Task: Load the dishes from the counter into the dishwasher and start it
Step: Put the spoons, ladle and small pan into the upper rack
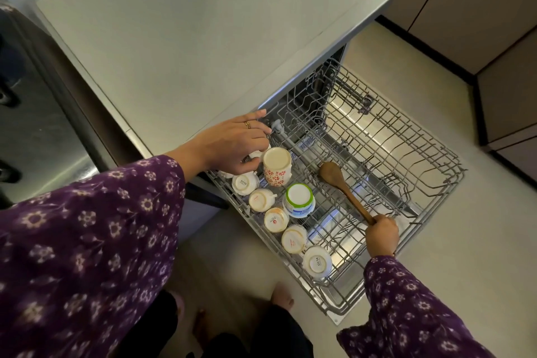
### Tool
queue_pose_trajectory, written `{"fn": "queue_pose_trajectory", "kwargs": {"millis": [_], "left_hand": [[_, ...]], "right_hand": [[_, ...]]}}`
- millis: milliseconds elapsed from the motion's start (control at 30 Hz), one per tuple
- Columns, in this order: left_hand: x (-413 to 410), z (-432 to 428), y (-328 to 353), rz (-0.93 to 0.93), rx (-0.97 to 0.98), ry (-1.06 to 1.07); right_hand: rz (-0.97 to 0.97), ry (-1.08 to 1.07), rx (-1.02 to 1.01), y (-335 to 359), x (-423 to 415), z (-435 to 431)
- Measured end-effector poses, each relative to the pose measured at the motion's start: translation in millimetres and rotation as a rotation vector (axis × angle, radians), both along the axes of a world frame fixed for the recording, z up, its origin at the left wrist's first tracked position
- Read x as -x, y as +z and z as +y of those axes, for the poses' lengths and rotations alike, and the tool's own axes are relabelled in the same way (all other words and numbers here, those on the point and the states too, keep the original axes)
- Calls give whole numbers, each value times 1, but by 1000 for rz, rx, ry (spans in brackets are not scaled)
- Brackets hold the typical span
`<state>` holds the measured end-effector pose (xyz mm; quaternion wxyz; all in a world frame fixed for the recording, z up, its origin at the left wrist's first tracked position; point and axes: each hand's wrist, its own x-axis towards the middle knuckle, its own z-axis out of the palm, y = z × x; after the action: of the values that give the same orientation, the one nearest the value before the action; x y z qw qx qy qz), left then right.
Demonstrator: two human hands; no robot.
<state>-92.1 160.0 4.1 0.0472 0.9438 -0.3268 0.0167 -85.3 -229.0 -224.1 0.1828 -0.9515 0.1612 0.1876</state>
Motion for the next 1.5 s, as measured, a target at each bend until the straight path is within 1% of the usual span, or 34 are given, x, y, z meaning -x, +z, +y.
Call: {"fn": "queue_pose_trajectory", "kwargs": {"millis": [333,533,767,867,967,1067,1200,1367,1500], "left_hand": [[0,1,-2,-11,47,-2],[0,2,-7,-58,50,-7],[-1,4,-10,-47,-4,4],[-1,1,-7,-44,2,14],[2,1,-2,-12,4,44],[7,0,5,-21,39,81],[40,-3,20,-59,289,261],[130,29,61,-110,409,478],[243,85,96,-226,512,704]], "right_hand": [[6,25,-3,4,5,0],[20,85,-55,10,-3,4],[-28,101,-3,6,-3,14],[-64,87,-30,17,0,30],[-162,140,-110,46,8,57],[-241,281,-169,88,22,86],[-407,403,-267,151,46,128],[-578,534,-483,231,94,200],[-679,642,-680,287,150,283]]}}
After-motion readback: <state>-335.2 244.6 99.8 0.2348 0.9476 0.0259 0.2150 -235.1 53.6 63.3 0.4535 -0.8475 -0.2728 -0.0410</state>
